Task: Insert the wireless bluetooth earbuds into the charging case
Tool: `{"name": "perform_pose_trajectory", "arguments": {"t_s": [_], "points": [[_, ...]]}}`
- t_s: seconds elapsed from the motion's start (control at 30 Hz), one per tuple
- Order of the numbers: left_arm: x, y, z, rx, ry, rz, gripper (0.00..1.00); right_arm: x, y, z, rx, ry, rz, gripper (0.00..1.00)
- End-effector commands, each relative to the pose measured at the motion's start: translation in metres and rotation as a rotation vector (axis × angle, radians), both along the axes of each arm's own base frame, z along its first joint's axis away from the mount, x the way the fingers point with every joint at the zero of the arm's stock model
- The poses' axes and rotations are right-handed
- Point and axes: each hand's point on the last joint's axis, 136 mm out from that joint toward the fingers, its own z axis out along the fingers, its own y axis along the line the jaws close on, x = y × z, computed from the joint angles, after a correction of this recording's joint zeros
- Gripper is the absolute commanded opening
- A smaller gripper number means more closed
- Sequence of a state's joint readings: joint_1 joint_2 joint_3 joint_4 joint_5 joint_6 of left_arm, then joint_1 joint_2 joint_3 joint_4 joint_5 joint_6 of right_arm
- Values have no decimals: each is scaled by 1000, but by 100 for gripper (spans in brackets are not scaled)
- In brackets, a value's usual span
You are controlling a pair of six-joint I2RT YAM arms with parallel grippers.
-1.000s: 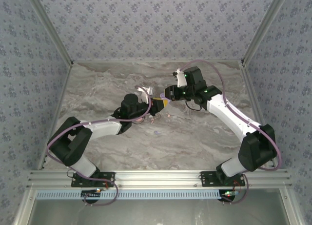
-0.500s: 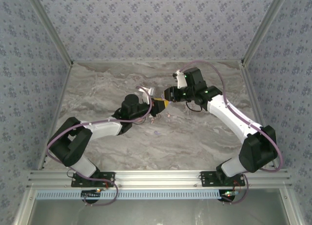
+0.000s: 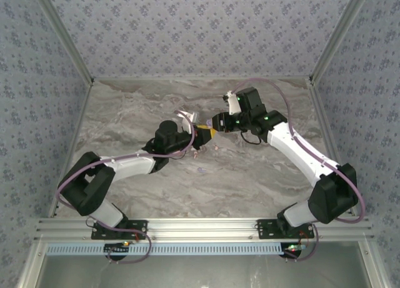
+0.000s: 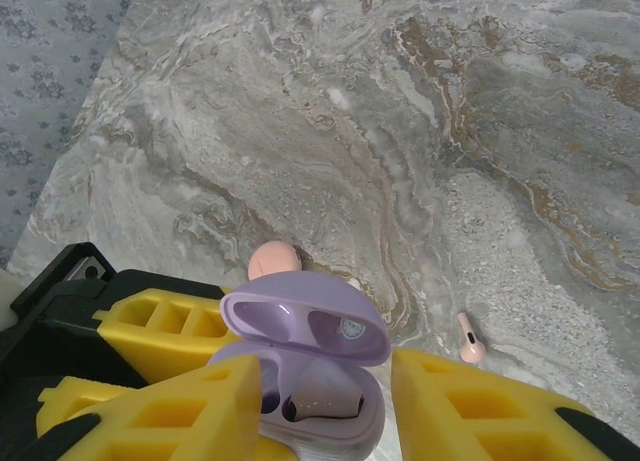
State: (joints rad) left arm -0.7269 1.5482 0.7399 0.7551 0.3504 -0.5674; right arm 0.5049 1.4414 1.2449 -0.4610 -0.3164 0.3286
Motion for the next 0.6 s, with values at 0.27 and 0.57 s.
{"name": "perform_pose_trajectory", "arguments": {"t_s": [0.27,0.57], "points": [[-3,9,8,83,-65,28,10,-6,-17,25,-60,-81,-34,48],[-17,39,14,221,-116,66,10,-18,-47,-13,-234,-23,-72,49]]}}
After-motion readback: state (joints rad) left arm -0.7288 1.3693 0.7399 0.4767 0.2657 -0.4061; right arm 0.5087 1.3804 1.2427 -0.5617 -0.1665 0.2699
